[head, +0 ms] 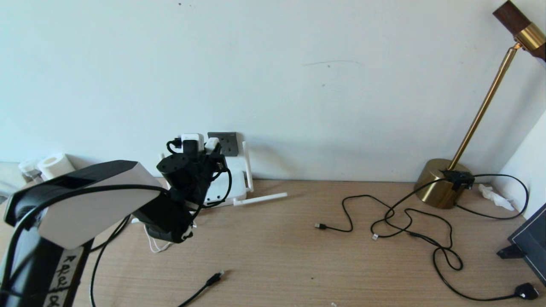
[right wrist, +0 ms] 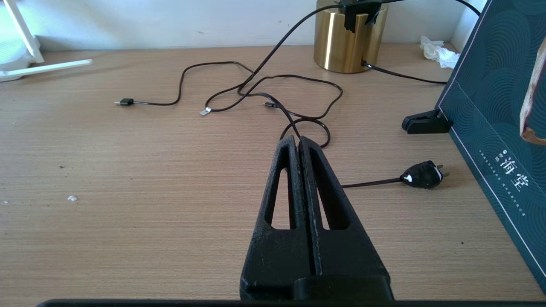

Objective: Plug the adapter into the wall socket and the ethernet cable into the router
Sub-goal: Plug plug into socket

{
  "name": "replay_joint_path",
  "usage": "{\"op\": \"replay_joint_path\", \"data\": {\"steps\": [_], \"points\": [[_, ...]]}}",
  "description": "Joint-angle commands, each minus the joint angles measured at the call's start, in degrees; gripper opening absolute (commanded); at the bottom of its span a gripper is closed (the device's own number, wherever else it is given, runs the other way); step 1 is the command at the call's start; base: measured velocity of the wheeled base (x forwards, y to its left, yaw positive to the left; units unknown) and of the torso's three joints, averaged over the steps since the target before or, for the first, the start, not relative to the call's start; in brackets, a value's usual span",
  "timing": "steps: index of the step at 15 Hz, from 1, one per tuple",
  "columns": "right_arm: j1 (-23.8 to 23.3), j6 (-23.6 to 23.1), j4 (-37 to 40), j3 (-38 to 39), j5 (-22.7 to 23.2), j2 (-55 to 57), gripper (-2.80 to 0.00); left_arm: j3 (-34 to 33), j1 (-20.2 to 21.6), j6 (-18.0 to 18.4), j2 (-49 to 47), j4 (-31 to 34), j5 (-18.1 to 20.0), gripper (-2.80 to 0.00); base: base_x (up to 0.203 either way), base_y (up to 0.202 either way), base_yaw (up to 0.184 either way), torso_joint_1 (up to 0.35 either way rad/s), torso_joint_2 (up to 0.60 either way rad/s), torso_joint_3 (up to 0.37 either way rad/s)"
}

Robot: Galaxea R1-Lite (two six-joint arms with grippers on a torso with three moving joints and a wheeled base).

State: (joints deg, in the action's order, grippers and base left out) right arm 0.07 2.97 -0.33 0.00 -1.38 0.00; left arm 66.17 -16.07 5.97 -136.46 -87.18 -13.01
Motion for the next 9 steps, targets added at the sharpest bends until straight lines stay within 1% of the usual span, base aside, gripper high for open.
{"op": "replay_joint_path", "data": {"steps": [1,9], "points": [[0.0,0.0,0.0,0.0,0.0,0.1,-2.80,0.0,0.0,0.0,-0.3,-0.5,-0.1,-2.80,0.000,0.000,0.000,0.000,0.00,0.000],[0.0,0.0,0.0,0.0,0.0,0.1,-2.80,0.0,-0.3,0.0,-0.6,-0.5,-0.2,-2.80,0.000,0.000,0.000,0.000,0.00,0.000]]}}
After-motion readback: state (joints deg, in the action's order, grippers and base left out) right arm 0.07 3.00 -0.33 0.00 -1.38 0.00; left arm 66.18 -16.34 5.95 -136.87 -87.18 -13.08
